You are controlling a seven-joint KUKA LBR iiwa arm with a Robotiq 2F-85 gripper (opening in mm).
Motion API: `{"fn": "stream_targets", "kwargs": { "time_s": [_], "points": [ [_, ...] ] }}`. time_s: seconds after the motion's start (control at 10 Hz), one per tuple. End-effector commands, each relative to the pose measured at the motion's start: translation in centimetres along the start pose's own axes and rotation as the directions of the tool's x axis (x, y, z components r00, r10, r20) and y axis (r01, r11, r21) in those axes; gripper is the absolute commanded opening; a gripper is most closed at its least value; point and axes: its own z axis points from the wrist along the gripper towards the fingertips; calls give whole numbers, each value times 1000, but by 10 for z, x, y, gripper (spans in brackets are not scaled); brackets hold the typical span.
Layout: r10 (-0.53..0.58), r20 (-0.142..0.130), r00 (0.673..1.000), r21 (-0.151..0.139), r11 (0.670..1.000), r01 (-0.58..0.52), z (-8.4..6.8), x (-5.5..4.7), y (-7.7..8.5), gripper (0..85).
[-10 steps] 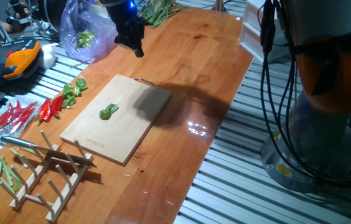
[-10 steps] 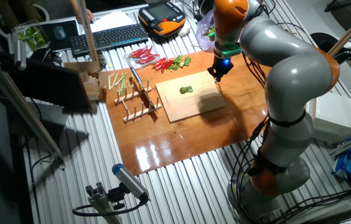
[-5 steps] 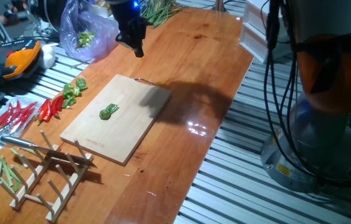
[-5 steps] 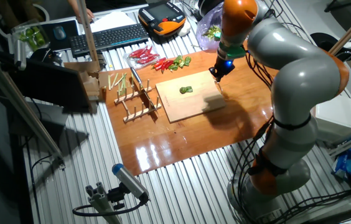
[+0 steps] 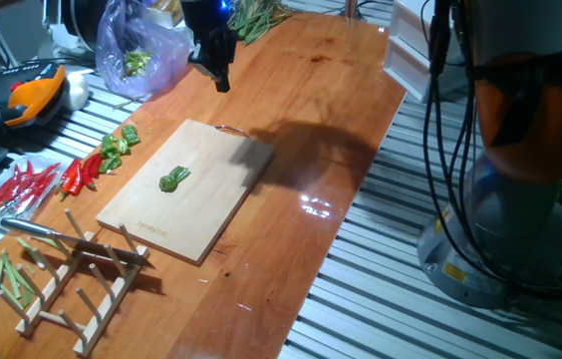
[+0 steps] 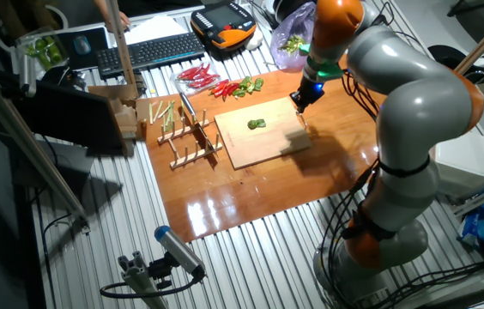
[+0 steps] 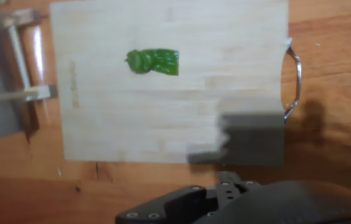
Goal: Chop the chili peppers
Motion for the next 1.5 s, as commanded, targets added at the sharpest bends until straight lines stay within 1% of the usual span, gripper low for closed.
{"fn": "stream_targets", "kwargs": {
  "time_s": [0.0, 0.1, 0.2, 0.3, 0.4, 0.5, 0.6, 0.7, 0.8, 0.9, 1.0, 1.1, 1.2, 1.4],
  "points": [
    [4, 10, 1000, 5, 1000, -4, 0, 0, 0, 0],
    [17, -22, 1000, -30, 999, -18, -3, -13, 19, 0],
    [27, -47, 999, -54, 998, -30, -7, -30, 45, 0],
    [41, -41, 998, -52, 998, -44, -10, -42, 69, 0],
    [64, -27, 998, -51, 997, -65, -10, -51, 93, 0],
    [77, -6, 997, -50, 996, -77, -7, -59, 117, 0],
    [102, 20, 995, -48, 994, -101, 3, -67, 142, 0],
    [114, 48, 992, -47, 993, -112, 20, -72, 157, 0],
    [108, 61, 992, -26, 994, -107, 39, -76, 166, 0],
    [102, 67, 993, -9, 995, -102, 49, -76, 172, 0],
    [92, 66, 994, -22, 996, -91, 51, -76, 173, 0],
    [68, 71, 995, -21, 998, -66, 51, -76, 173, 0],
    [14, 78, 997, -11, 1000, -14, 51, -76, 173, 0],
    [-50, 66, 997, 2, 999, 50, 51, -76, 173, 0]
  ]
}}
